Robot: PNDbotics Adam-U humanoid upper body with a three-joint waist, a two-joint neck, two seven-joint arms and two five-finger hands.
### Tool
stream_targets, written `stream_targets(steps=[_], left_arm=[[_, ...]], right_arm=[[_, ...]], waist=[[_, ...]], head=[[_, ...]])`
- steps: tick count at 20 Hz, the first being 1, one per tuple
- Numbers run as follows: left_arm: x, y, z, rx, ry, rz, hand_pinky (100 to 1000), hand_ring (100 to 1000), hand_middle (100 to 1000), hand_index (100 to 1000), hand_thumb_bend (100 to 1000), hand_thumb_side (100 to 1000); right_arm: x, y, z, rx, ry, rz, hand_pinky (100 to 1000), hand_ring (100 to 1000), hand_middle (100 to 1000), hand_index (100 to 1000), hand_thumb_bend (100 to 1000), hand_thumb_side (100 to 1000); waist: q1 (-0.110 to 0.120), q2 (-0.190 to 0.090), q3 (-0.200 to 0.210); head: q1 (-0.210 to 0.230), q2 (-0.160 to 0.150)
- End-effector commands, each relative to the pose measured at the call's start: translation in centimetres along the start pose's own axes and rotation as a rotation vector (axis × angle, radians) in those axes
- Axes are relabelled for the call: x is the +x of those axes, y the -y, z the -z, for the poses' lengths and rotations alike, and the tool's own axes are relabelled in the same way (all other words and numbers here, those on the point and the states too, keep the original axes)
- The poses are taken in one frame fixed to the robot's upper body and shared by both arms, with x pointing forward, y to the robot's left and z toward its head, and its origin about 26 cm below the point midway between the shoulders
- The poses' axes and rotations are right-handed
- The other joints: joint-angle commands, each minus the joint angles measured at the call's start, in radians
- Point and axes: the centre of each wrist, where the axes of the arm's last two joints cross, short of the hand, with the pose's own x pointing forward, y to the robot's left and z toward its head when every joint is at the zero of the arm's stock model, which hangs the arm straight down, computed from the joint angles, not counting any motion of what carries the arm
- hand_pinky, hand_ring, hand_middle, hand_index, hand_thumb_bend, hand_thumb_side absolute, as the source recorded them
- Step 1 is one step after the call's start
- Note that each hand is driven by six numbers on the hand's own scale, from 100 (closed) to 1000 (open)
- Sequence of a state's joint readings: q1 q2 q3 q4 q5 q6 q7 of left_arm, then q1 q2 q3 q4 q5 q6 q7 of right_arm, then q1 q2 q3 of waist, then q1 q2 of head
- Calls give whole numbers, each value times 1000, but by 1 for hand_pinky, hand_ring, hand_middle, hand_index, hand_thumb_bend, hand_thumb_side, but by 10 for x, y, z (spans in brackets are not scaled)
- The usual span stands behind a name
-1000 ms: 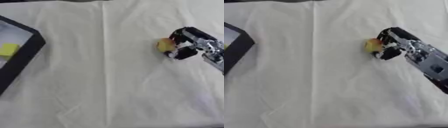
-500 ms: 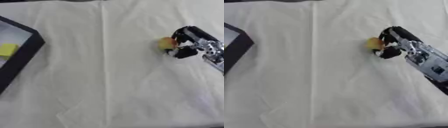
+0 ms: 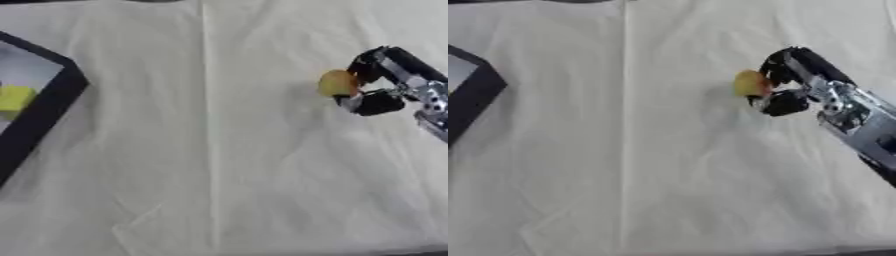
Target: Pick up the objects with one hand, pass them to the other hand, and then place them into the box on the other side of the table.
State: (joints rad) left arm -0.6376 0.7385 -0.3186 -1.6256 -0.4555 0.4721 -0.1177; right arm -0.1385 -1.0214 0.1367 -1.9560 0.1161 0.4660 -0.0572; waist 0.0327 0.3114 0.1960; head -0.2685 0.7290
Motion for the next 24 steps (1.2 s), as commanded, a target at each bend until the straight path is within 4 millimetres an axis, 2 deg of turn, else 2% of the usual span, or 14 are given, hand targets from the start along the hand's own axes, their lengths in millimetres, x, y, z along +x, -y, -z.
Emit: stream_targets(steps=[1,6,14,18,24], left_arm=[[-5,-14,-2,29,-8,36,781,685,606,731,282,429],[-6,-15,-3,32,-10,31,782,683,603,730,273,428],[2,-29,-11,79,16,-24,784,678,599,732,239,427],[12,-45,-18,150,52,-69,789,673,594,735,207,415],[40,-71,-34,252,162,-170,791,665,583,735,158,420]], right_arm=[[9,17,-4,-69,56,-10,625,571,384,543,268,100],[9,17,-4,-142,130,33,577,558,373,530,240,100],[13,14,-2,-236,244,120,533,542,366,520,218,100],[17,8,0,-266,281,149,501,532,364,516,207,100],[27,-3,4,-297,306,213,460,515,356,505,182,100]], waist=[[1,-35,-4],[5,-42,-13],[11,-51,-19],[12,-56,-17],[15,-65,-9]], head=[[7,5],[12,10],[16,14],[13,16],[10,20]])
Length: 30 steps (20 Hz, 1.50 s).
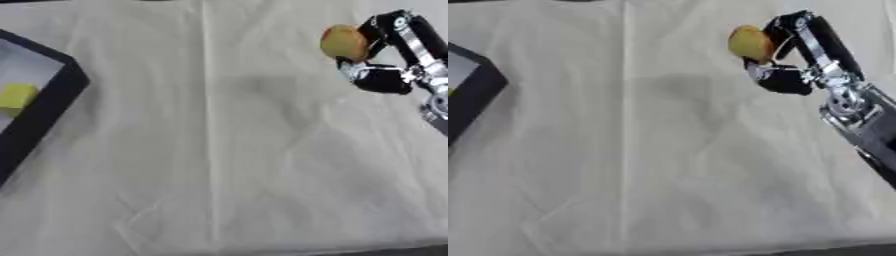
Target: Pick up the objects with one hand, pass them to the other hand, and then place them into the box on the other side of the table.
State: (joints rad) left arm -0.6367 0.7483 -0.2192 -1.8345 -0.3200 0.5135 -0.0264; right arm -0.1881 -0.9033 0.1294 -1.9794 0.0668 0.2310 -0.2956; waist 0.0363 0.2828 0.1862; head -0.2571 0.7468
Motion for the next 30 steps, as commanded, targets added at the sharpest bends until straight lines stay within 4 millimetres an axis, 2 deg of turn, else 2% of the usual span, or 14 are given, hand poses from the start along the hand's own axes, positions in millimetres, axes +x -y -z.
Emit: stream_targets(steps=[1,10,12,13,14,17,30], left_arm=[[15,-24,-4,70,52,-15,791,663,580,734,149,424],[53,-38,-13,140,209,-111,798,668,582,731,139,412],[60,-39,-12,155,249,-124,801,672,583,729,147,399],[63,-39,-11,161,270,-127,800,673,584,728,179,423],[66,-40,-10,166,293,-129,800,673,584,728,156,388],[77,-40,-9,167,355,-128,799,676,586,728,173,370],[124,-21,-7,-16,551,-65,789,683,599,732,215,364]], right_arm=[[10,1,3,-32,37,12,451,511,356,505,175,100],[21,-16,7,-76,100,65,434,508,354,501,159,100],[25,-20,9,-83,111,85,429,507,353,499,151,100],[27,-21,10,-85,116,96,429,507,353,499,169,100],[28,-22,11,-88,121,106,429,507,354,499,146,100],[33,-26,12,-92,134,129,429,509,356,502,141,100],[51,-44,17,-43,195,141,433,513,360,506,144,100]], waist=[[11,-37,2],[13,-41,12],[13,-42,13],[13,-43,14],[13,-44,15],[15,-47,18],[16,-57,27]], head=[[-1,2],[-10,9],[-11,12],[-11,13],[-12,13],[-10,16],[1,23]])
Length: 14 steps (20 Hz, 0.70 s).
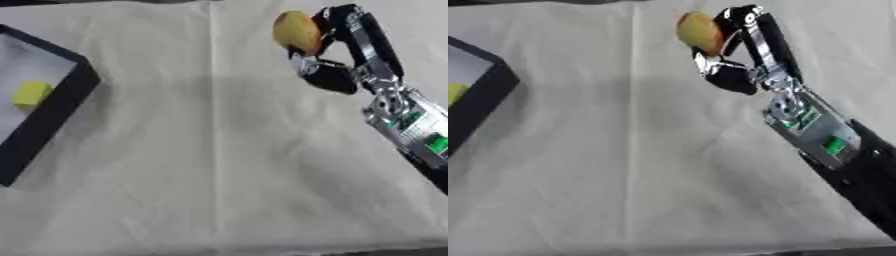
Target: Pick up the objects with one hand, pass them to the other hand, and then place them into the box on the other side of the table.
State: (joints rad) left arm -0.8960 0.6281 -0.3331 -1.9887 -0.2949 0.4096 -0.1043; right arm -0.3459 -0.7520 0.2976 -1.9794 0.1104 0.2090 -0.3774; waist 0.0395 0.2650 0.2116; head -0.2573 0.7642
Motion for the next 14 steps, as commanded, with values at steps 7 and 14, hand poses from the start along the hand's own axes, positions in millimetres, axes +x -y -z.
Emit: stream_targets(steps=[7,14], left_arm=[[25,17,9,-156,80,19,790,688,606,738,215,390],[37,30,12,-251,114,58,788,701,628,764,239,399]], right_arm=[[14,-6,5,20,60,4,434,514,360,506,141,100],[17,-13,4,35,86,7,438,515,360,506,143,100]], waist=[[14,-41,5],[16,-41,7]], head=[[8,4],[15,6]])
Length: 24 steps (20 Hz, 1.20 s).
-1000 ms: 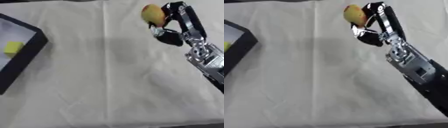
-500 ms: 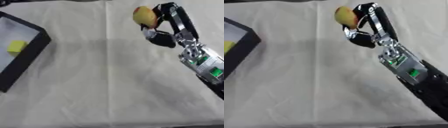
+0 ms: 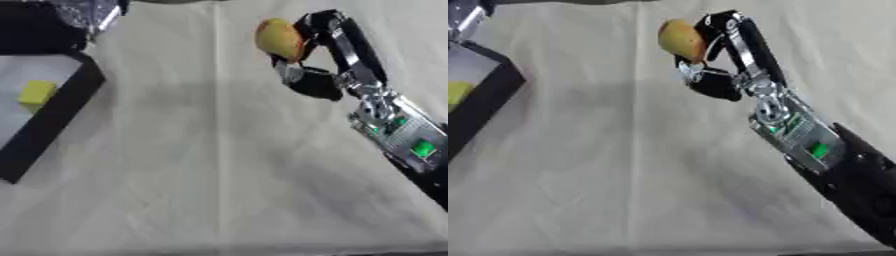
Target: Pick up the objects with one hand, pass them to the other hand, and then place them into the box on the other side of the table.
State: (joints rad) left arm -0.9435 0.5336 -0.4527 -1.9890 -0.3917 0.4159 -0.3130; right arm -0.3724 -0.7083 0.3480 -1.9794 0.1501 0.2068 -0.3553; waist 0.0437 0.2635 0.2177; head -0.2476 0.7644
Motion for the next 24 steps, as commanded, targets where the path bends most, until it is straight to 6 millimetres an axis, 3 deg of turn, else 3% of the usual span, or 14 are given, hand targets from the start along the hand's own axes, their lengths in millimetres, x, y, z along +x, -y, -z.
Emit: stream_targets(steps=[1,4,5,6,24], left_arm=[[9,-4,2,-13,24,42,788,703,632,765,247,397],[13,-1,4,-40,30,62,788,709,641,769,266,388],[14,1,5,-51,32,65,789,710,642,769,267,388],[15,2,6,-66,34,65,789,716,650,772,279,389],[30,19,26,-235,88,174,788,744,692,794,393,356]], right_arm=[[9,4,4,-3,55,-13,440,516,360,507,145,100],[10,2,4,9,73,-14,441,517,361,507,146,100],[10,1,4,14,78,-15,442,517,359,507,239,100],[11,1,4,21,83,-15,442,517,361,508,148,100],[18,-15,3,97,139,-5,443,517,359,505,149,100]], waist=[[12,-40,1],[14,-40,2],[15,-40,2],[16,-40,3],[29,-42,5]], head=[[6,6],[7,6],[7,6],[7,6],[13,6]])
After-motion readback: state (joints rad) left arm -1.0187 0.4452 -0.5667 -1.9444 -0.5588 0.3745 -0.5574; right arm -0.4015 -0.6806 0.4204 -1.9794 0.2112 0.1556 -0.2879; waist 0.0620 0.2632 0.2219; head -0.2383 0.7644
